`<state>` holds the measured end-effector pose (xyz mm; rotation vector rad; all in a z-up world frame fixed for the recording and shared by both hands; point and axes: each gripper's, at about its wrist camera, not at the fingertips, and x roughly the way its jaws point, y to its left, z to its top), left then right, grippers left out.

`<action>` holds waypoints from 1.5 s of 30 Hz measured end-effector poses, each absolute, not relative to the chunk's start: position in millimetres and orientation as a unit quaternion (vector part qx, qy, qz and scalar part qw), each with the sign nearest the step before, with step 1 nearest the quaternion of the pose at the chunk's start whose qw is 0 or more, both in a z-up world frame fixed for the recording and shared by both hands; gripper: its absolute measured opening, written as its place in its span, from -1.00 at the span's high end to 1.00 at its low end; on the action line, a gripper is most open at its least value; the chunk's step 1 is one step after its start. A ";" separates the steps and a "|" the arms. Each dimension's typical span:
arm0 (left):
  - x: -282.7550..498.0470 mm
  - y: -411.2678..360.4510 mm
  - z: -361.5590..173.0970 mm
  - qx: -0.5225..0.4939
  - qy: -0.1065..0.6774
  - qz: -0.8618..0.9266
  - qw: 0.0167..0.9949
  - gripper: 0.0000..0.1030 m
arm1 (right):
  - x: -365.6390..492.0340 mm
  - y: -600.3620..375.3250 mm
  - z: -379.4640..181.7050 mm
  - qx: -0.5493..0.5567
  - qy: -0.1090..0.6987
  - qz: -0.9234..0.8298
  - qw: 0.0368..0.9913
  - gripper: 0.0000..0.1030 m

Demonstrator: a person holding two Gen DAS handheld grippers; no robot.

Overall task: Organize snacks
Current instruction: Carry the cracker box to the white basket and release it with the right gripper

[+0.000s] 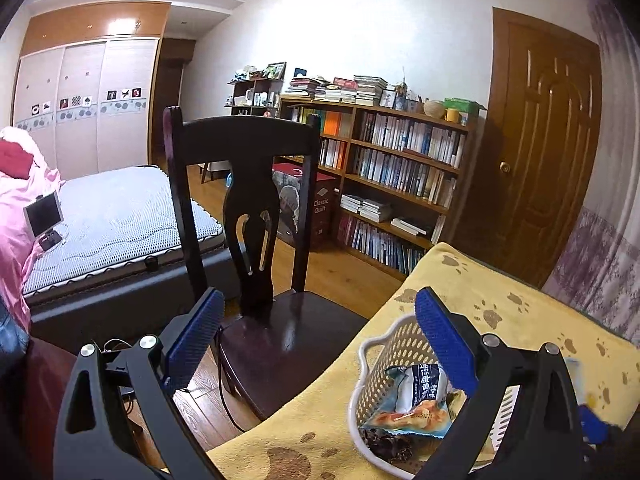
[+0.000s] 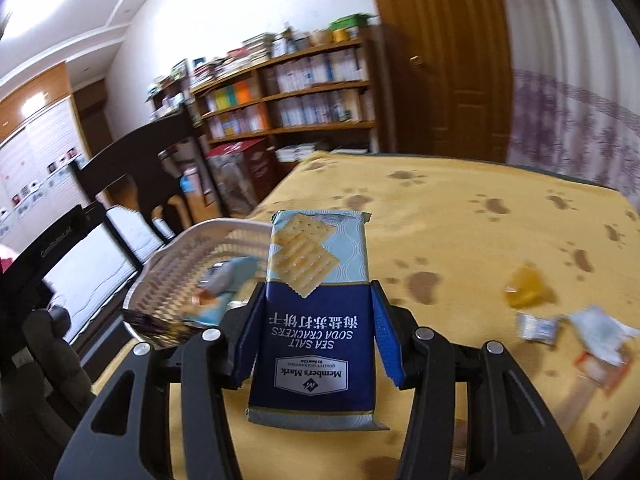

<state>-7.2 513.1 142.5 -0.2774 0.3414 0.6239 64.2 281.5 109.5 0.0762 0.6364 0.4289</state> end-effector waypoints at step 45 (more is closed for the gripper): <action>-3.7 514.7 141.2 -0.150 0.168 0.301 0.927 -0.92 | 67.3 350.8 87.1 -0.128 0.325 0.211 0.913 -0.08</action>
